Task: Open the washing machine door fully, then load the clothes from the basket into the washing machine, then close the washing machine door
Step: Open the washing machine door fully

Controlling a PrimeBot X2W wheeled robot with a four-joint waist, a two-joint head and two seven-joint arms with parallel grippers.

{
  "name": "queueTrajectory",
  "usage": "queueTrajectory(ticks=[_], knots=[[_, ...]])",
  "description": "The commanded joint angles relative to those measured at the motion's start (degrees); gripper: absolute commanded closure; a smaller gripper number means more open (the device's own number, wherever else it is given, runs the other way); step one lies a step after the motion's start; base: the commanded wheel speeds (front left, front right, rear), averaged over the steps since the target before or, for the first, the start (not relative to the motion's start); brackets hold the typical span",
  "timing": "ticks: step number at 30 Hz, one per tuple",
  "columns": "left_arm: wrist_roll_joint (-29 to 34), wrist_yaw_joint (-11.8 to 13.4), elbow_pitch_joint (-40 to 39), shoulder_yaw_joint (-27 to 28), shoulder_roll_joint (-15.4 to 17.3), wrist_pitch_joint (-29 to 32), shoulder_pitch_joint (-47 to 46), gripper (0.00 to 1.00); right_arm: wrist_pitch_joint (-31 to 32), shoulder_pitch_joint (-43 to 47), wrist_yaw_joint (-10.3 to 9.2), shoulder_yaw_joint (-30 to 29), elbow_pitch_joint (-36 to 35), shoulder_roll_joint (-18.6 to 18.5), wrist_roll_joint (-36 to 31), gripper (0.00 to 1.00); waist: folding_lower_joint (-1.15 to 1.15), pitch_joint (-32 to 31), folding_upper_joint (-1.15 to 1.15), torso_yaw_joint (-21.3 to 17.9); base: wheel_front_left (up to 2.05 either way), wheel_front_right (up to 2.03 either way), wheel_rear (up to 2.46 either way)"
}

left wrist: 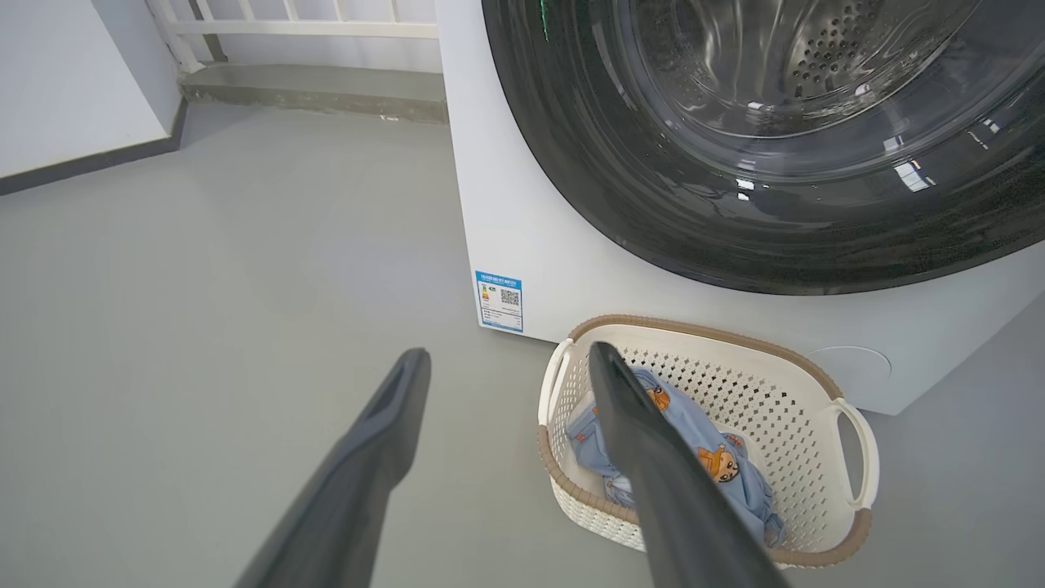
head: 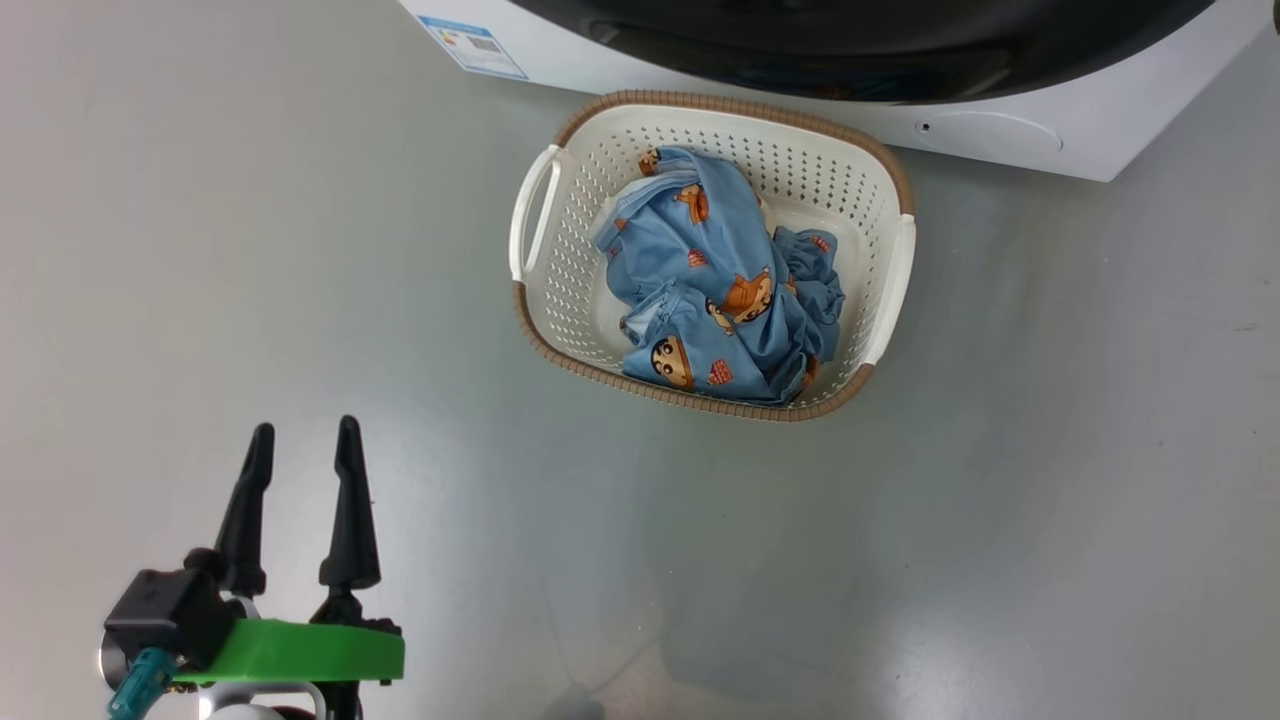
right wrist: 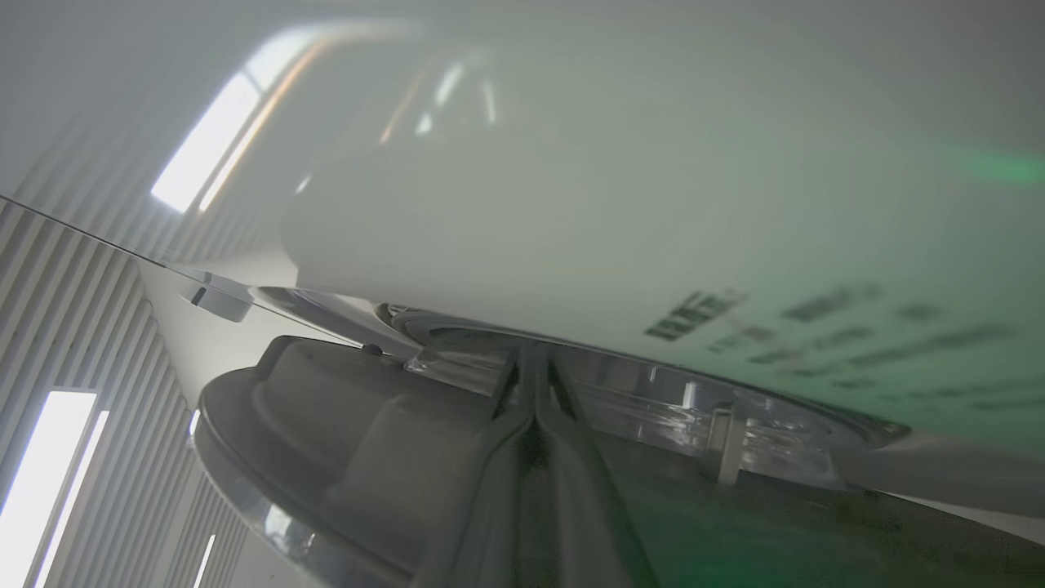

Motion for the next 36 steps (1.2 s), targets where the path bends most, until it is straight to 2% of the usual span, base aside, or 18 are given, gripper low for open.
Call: queueTrajectory(ticks=[1,23,36], knots=[[-0.43,0.38,-1.37,2.14,1.26,-0.54,1.18,0.00,1.21,0.64,-0.06,1.55,-1.68,1.68,0.31,1.00,0.00,-0.11,0.00,-0.10,0.00,0.00,0.00],[-1.19,1.06,-2.01,2.63,1.26,-0.54,0.05,0.00,5.80,3.46,-0.06,5.55,-6.88,2.63,0.85,1.00,0.00,0.07,0.00,-2.00,0.00,0.00,0.00],[-2.00,1.33,-1.89,2.55,1.26,-0.54,-1.06,0.00,10.83,10.38,-0.06,11.72,-12.68,4.95,0.61,1.00,0.00,-1.72,0.00,-4.63,0.00,0.00,0.00]])
